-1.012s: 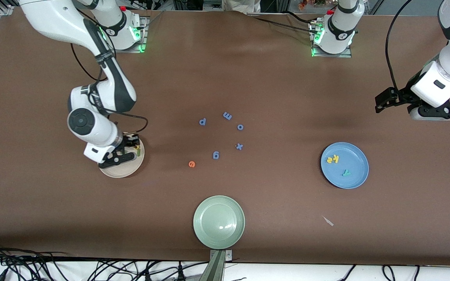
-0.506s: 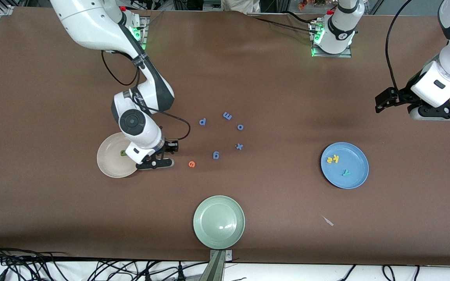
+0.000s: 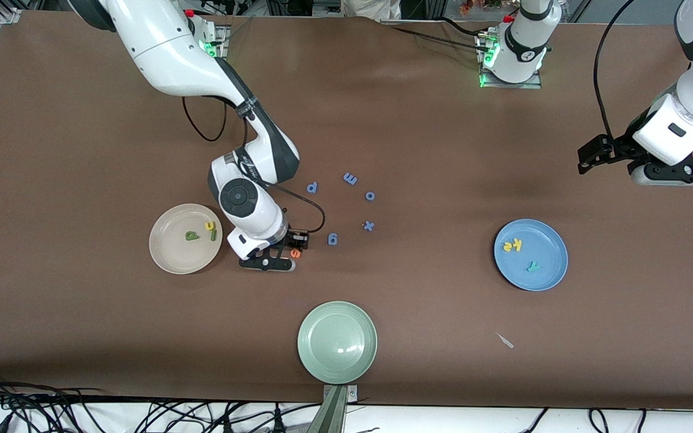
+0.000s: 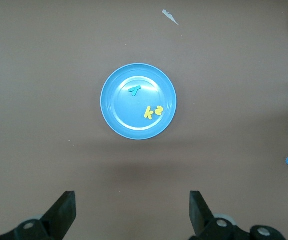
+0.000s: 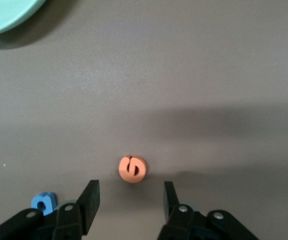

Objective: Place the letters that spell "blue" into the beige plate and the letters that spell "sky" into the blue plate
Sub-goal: 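Grasp the orange 6 letter with the right gripper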

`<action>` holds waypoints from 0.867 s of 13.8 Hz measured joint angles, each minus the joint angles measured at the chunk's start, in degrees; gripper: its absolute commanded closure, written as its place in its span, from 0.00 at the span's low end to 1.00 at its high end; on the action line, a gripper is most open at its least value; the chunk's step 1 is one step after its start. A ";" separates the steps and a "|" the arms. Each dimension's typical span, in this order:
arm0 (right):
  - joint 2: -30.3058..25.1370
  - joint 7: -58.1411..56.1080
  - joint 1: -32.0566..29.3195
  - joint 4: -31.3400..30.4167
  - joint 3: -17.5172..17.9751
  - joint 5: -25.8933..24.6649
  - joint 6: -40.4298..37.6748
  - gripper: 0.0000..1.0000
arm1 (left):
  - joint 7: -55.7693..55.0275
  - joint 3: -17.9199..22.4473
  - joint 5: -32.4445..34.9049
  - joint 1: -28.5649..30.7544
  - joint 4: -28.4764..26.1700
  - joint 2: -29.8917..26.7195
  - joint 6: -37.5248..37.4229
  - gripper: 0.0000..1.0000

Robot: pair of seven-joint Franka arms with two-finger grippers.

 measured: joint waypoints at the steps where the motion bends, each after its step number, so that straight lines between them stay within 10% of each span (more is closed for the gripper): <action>1: 0.67 1.07 0.48 0.03 0.00 0.00 0.92 0.40 | 0.00 0.00 0.00 0.00 0.00 0.00 0.00 0.00; 12: 2.72 1.98 1.17 0.02 -0.39 -4.35 3.05 0.44 | 0.00 0.04 0.00 0.01 0.00 0.00 0.00 0.00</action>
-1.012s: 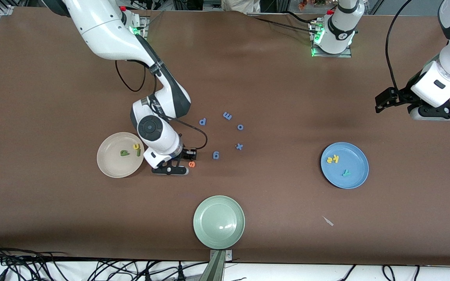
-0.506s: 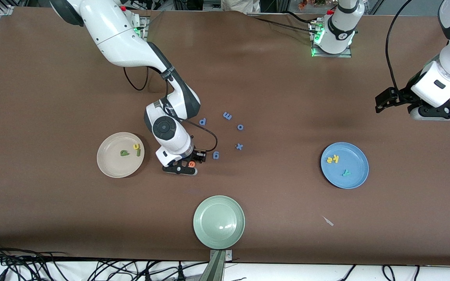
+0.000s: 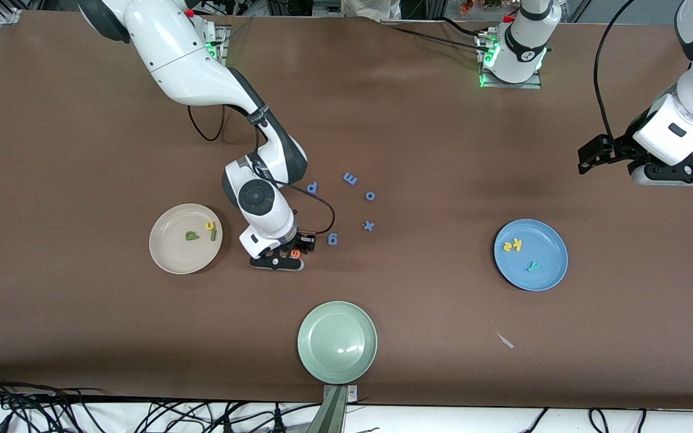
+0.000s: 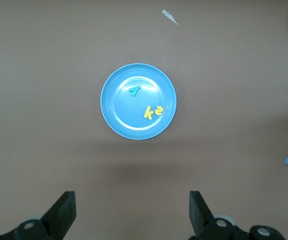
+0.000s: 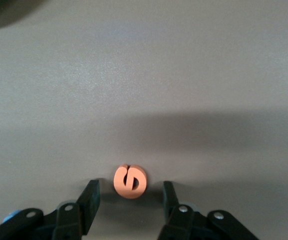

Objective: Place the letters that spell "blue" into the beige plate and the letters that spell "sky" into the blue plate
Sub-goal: 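Grasp the orange 6 letter with the right gripper, then place the orange 6 on the cream plate with the right gripper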

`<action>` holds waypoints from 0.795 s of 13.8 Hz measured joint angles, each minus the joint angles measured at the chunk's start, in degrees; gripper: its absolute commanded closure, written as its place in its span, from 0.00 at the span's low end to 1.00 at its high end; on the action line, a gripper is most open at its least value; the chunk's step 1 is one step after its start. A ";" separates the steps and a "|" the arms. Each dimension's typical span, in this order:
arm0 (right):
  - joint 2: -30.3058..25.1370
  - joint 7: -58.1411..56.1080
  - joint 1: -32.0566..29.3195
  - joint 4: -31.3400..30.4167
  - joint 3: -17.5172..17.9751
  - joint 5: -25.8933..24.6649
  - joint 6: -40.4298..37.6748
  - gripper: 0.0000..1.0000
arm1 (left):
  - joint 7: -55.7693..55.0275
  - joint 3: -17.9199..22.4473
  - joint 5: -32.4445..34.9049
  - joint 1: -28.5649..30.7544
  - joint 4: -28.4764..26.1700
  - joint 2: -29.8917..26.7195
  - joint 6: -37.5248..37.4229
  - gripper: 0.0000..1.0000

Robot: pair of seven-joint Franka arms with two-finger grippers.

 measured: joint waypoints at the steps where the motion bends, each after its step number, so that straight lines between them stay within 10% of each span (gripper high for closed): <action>1: 0.00 0.00 0.00 0.00 0.00 -0.10 -0.03 0.46 | 0.00 0.02 0.00 0.00 0.00 0.00 0.00 0.00; 7: -0.07 -0.06 -0.05 0.00 -0.32 -0.64 -0.25 0.76 | 0.00 0.05 0.00 0.01 0.00 0.00 0.00 0.00; 11: -0.32 -0.65 -0.18 -0.01 -0.32 -0.68 -0.58 0.77 | 0.00 0.06 0.00 0.01 0.00 0.00 0.00 0.00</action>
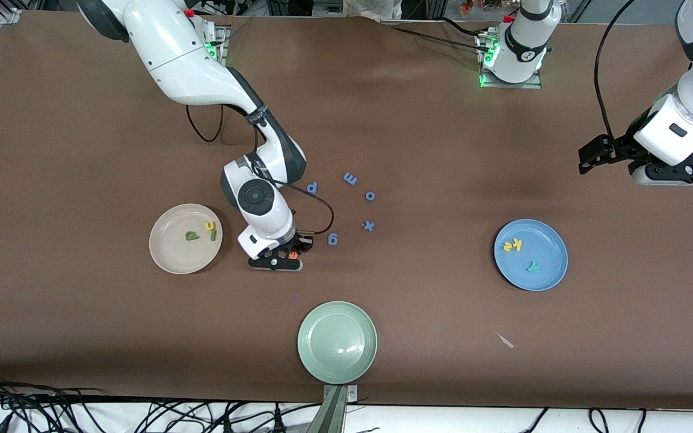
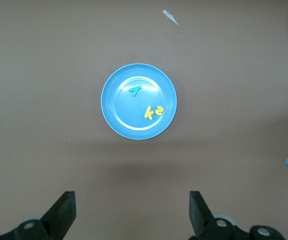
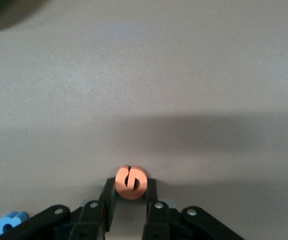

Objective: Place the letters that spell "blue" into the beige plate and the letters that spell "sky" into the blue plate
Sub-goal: 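Place the orange 6 on the cream plate with the right gripper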

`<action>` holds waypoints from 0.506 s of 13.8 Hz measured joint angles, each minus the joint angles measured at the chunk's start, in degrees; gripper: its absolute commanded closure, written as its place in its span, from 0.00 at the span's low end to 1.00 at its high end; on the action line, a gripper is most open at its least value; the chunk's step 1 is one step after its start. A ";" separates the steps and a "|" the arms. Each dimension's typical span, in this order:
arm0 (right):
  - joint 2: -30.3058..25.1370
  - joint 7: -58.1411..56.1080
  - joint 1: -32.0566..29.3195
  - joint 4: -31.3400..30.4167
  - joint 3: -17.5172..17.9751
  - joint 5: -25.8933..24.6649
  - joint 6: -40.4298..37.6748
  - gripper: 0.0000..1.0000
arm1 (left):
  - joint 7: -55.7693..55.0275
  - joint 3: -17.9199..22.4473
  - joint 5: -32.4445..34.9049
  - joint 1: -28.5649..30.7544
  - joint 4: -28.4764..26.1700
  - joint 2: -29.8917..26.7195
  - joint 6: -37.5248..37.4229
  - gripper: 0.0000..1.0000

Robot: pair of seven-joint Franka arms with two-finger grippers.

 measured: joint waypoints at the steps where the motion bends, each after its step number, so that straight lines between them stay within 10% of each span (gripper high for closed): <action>1: -0.16 -0.72 -0.22 -0.02 -0.15 -0.05 -0.61 0.77 | 0.00 0.00 0.00 0.00 0.00 0.00 0.00 0.00; 7: -10.93 -25.58 -9.16 -6.48 -0.92 -0.31 -11.33 0.76 | 0.00 0.00 0.00 0.00 0.01 0.00 0.00 0.00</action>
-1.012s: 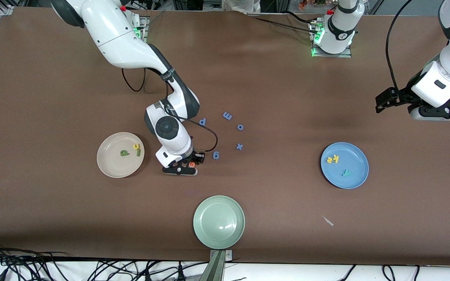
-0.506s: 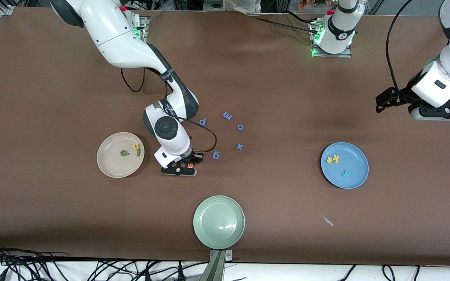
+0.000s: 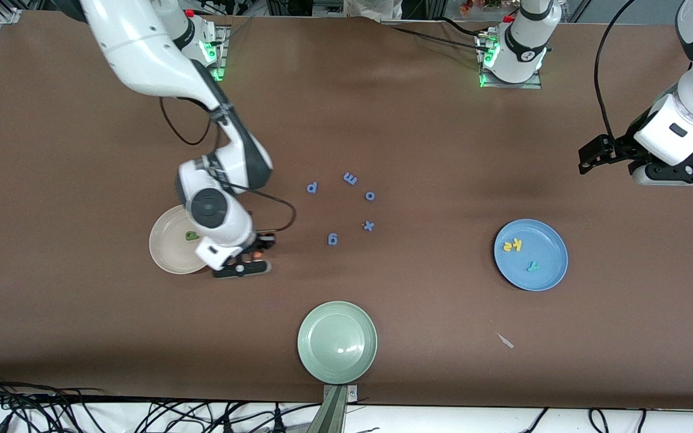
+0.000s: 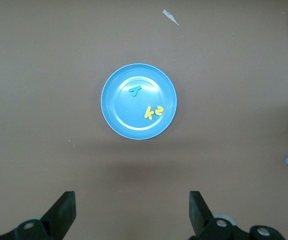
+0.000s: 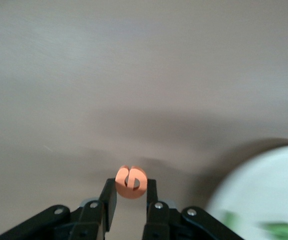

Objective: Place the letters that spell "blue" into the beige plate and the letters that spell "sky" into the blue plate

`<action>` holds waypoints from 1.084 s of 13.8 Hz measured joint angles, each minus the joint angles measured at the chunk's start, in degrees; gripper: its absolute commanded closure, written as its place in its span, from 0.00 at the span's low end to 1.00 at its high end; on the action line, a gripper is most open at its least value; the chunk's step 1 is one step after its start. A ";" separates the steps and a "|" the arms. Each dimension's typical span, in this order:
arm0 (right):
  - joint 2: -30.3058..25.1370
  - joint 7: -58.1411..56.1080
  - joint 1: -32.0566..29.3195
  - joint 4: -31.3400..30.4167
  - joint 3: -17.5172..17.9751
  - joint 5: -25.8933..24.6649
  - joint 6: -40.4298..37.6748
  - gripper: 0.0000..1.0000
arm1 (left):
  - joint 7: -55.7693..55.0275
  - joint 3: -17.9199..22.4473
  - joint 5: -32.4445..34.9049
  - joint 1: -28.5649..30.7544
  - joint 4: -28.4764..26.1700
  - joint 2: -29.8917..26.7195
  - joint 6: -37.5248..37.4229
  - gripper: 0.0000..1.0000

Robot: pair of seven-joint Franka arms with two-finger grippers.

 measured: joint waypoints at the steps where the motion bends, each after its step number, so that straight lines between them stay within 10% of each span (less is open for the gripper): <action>1: -3.19 -4.94 -2.36 -3.05 -0.05 -0.01 -0.60 0.71 | 0.00 0.00 0.00 0.00 0.00 0.00 0.00 0.00; 4: -11.31 -15.40 -8.37 -11.72 -0.16 0.00 -2.54 0.38 | 0.00 0.00 0.00 0.00 0.00 0.00 0.00 0.00; 5: -13.37 -16.86 -9.78 -14.09 -0.18 -0.01 -2.91 0.00 | 0.00 0.00 0.00 0.00 0.00 0.00 0.00 0.00; 15: -27.16 -16.97 -14.74 -15.67 -1.24 0.91 -13.45 0.00 | 0.00 -0.02 0.00 0.00 0.00 0.00 0.00 0.00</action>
